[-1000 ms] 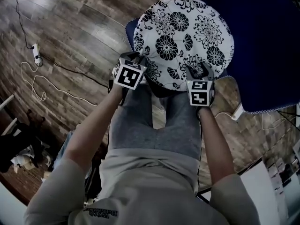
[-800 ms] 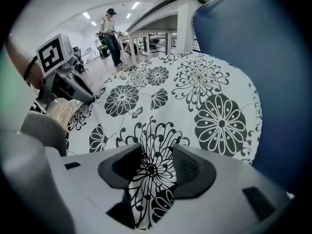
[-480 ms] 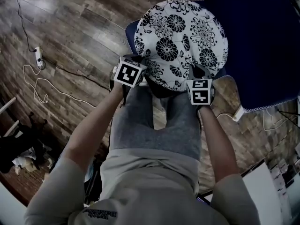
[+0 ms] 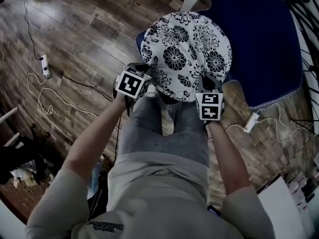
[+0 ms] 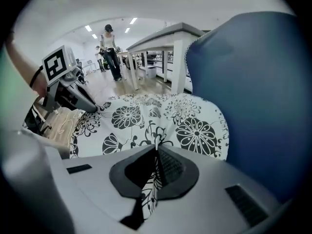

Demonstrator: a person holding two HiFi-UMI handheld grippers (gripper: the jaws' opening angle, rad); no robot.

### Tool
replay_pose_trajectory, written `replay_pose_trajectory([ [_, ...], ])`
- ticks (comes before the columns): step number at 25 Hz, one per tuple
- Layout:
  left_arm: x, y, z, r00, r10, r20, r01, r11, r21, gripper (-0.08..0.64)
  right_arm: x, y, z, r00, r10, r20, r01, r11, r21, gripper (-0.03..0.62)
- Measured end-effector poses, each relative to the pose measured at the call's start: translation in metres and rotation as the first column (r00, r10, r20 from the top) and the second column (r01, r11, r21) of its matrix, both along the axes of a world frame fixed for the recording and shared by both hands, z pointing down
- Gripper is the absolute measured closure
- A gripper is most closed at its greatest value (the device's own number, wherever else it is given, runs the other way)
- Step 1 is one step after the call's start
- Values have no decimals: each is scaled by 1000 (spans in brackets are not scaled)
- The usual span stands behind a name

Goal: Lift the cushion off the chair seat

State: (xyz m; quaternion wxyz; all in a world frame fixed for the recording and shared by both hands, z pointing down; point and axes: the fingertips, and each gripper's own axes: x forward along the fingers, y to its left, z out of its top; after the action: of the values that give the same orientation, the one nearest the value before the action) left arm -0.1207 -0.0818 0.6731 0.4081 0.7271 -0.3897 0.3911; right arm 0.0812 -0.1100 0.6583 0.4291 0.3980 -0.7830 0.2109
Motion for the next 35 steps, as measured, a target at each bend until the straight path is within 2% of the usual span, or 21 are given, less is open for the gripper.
replay_pose_trajectory([
  [7,-7,2,-92,1000,-3,-9,4,997,79,538,-16,-14,-108,999,-21,42,14,987,159,589],
  [12,-25,-13,-177,1000,1,1,-1,985,175,538,-35,-33,-198,996,-30,85,5,958,288,589],
  [17,2,-2,-148,999,-1,37,-9,960,279,538,-6,-11,-159,977,-8,213,-75,923,378,589],
  [20,3,-8,-161,999,26,41,-40,931,362,538,-6,-9,-171,964,-11,267,-116,884,453,589],
  [21,1,-11,-150,997,41,58,-60,921,386,538,-8,-10,-158,958,-14,288,-130,871,474,589],
  [24,-10,-26,-78,991,62,116,-109,886,450,538,-18,-17,-74,931,-30,364,-181,827,533,589],
  [26,-13,-33,-67,991,65,114,-114,857,503,537,-18,-20,-59,918,-42,393,-212,787,579,589],
  [29,-6,-21,-110,992,84,92,-122,798,590,538,-11,-3,-104,910,-68,409,-242,716,655,589],
  [33,5,-11,-166,990,105,93,-139,688,712,537,-2,16,-164,905,-127,407,-258,596,760,589],
  [34,6,-15,-171,991,98,87,-131,676,725,538,-1,13,-168,898,-141,416,-261,591,763,589],
  [35,5,-15,-169,993,83,80,-115,693,712,537,-2,13,-165,888,-146,436,-261,620,739,589],
])
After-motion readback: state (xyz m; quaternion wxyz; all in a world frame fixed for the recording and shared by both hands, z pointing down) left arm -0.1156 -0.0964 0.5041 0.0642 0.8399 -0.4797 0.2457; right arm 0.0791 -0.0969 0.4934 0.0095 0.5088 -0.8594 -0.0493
